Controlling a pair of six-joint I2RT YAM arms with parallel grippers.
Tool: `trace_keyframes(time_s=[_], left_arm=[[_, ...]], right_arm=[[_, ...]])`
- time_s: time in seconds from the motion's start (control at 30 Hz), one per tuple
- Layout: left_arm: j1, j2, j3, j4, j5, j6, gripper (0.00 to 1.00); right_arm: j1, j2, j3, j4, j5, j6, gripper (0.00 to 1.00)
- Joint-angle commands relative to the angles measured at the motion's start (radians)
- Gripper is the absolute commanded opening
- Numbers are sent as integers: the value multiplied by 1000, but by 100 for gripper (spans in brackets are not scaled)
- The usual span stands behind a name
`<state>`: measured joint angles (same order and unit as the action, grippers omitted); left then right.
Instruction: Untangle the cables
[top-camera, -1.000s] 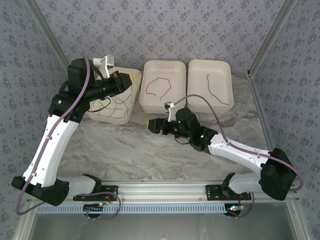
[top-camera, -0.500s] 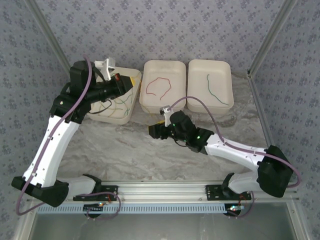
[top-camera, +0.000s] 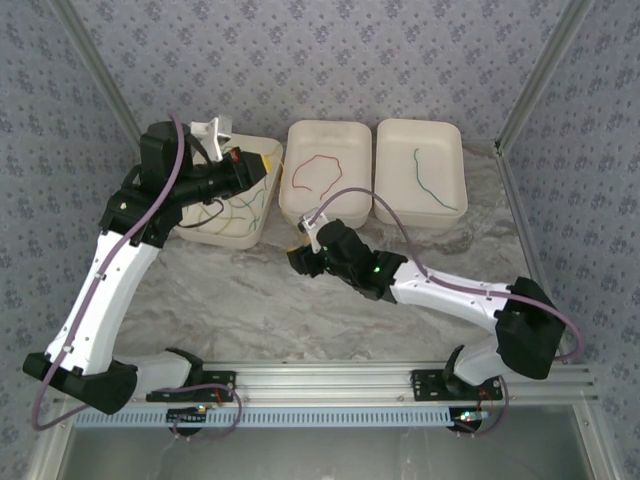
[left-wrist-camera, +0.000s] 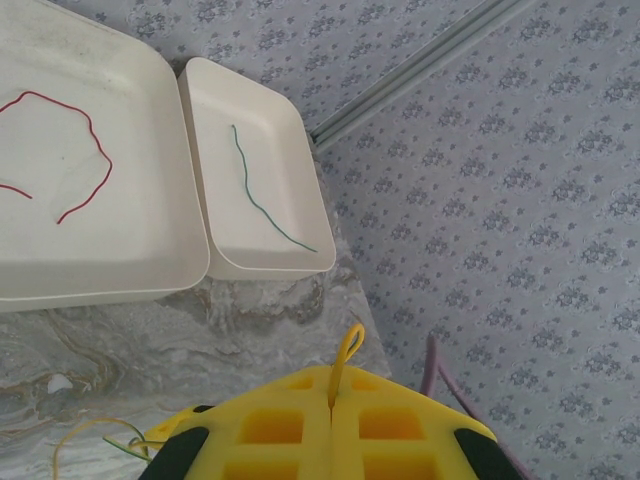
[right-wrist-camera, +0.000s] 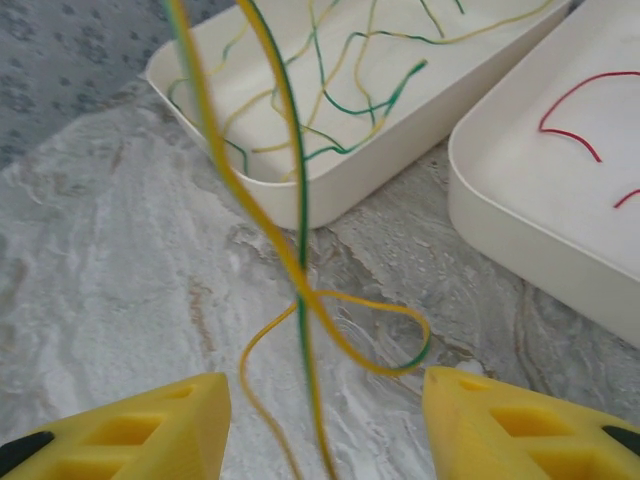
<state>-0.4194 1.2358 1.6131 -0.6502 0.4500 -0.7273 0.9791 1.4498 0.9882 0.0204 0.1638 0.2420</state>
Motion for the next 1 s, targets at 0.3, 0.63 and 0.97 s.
trace_keyframes(time_s=[0.3, 0.63, 0.97], left_arm=[[-7, 5, 81, -64, -40, 54, 0], [177, 194, 298, -241, -116, 182, 0], [242, 344, 417, -236, 4, 230, 0]], right_arm=[[40, 34, 35, 8, 59, -54, 2], [163, -130, -117, 36, -7, -107, 0], [227, -147, -23, -207, -334, -205, 0]])
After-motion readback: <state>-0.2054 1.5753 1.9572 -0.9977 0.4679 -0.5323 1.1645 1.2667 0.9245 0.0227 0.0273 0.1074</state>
